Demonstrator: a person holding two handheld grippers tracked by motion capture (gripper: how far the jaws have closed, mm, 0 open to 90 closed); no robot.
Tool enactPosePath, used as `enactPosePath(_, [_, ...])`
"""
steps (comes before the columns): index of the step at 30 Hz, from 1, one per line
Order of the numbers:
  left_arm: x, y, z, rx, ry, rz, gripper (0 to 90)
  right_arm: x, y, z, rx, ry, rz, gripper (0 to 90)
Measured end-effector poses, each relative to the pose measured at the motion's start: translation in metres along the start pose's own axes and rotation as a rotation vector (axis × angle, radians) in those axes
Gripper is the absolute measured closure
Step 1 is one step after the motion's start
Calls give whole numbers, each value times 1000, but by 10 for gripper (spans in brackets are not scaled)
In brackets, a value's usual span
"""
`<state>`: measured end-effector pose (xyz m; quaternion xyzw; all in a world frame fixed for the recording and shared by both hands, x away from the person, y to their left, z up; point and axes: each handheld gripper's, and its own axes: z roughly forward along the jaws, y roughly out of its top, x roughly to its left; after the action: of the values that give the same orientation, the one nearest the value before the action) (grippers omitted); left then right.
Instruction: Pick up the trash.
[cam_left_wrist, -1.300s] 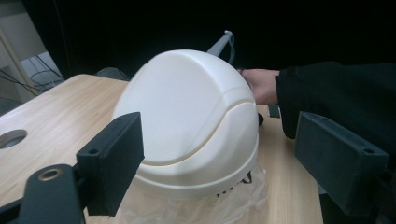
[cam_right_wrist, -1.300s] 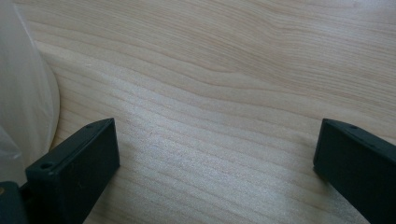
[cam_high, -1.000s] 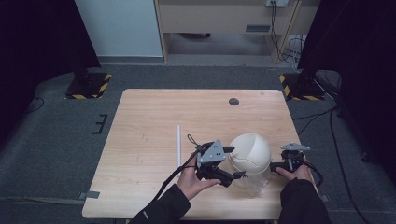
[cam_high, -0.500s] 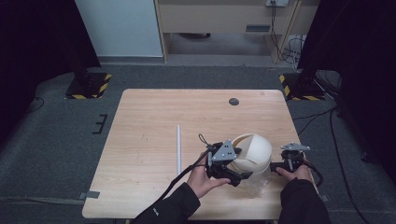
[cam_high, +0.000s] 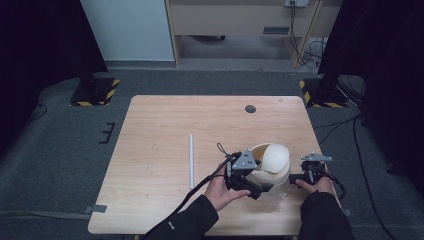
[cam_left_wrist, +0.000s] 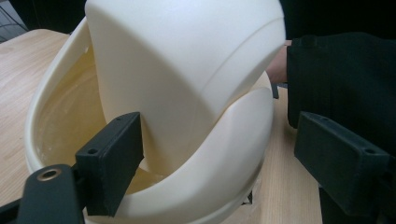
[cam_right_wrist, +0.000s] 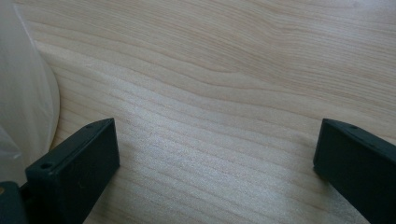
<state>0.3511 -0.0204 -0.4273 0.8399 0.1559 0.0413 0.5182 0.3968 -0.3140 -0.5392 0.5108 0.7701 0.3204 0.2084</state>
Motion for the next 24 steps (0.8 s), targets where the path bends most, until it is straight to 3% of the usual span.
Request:
enactPosePath(7, [-1,3,-4,-14,6,7,179,0,0,0,-1,0,2,6])
enactPosePath(13, [0,8,-36,-57,42,27,187,0,0,0,0,0,-1,6])
enactPosePath(18, [9,-3,-74,-49,126,32,203,0,0,0,0,0,-1,6])
enactPosePath(22, [25,-27,-102,-15,210,-13,213,0,0,0,0,1,-1,6])
enactPosePath(24, [35,-42,-114,4,253,-59,225,0,0,0,0,1,-1,5])
